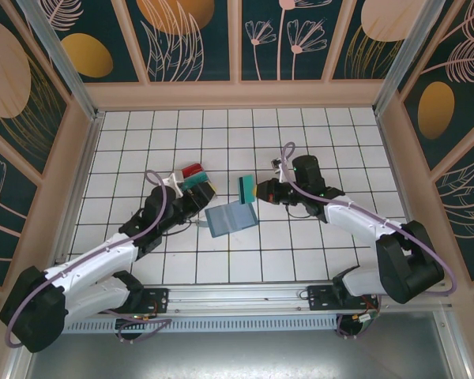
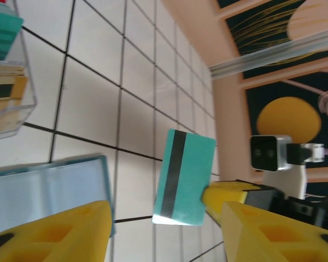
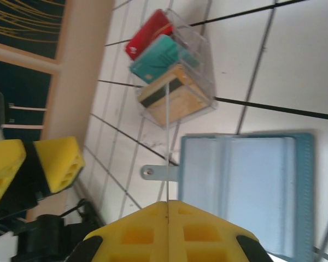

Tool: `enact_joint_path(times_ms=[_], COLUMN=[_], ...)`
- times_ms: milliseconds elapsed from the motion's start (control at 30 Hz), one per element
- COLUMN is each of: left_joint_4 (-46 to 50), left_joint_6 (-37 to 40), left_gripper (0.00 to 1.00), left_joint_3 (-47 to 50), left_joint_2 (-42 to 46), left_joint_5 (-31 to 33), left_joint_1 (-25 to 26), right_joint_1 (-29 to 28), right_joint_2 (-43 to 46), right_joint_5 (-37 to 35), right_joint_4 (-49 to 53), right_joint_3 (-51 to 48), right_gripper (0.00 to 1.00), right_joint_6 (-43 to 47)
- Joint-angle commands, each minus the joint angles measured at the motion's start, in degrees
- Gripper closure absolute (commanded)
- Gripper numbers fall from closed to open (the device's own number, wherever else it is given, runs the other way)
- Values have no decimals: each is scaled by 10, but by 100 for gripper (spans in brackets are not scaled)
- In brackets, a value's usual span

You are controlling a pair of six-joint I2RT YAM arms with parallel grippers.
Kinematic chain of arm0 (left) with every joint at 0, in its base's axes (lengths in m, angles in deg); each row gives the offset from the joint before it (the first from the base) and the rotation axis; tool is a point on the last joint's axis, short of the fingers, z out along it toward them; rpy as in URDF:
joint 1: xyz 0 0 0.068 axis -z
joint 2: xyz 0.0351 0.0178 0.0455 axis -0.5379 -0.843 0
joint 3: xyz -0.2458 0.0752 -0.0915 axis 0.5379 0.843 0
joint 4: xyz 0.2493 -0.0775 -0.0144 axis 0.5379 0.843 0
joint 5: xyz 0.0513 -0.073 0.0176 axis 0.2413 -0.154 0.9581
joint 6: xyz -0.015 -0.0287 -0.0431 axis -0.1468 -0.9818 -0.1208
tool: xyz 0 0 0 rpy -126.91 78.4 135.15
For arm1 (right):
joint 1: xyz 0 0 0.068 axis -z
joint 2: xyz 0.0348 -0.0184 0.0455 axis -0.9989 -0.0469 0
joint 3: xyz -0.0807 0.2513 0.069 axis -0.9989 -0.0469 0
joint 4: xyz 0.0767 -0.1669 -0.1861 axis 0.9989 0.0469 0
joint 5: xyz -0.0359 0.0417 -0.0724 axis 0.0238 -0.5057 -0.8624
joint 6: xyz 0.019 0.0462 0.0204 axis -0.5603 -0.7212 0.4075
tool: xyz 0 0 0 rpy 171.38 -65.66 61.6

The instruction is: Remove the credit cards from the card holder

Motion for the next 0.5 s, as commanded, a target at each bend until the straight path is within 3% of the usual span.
enact_joint_path(times_ms=[0, 200, 467], left_joint_4=[-85, -154, -185], left_joint_6=[-30, -45, -47], left_gripper=[45, 48, 52], left_joint_3=[20, 29, 15], left_joint_2=[-6, -35, -66], left_joint_5=[-46, -90, -127], left_joint_1=[-5, -4, -5], right_joint_1=[4, -3, -27], right_joint_2=[6, -19, -42], right_joint_5=[70, 140, 155], right_joint_4=[-84, -192, -214], right_joint_3=[9, -7, 4], right_gripper=[100, 100, 100], right_joint_6=[-42, -107, -116])
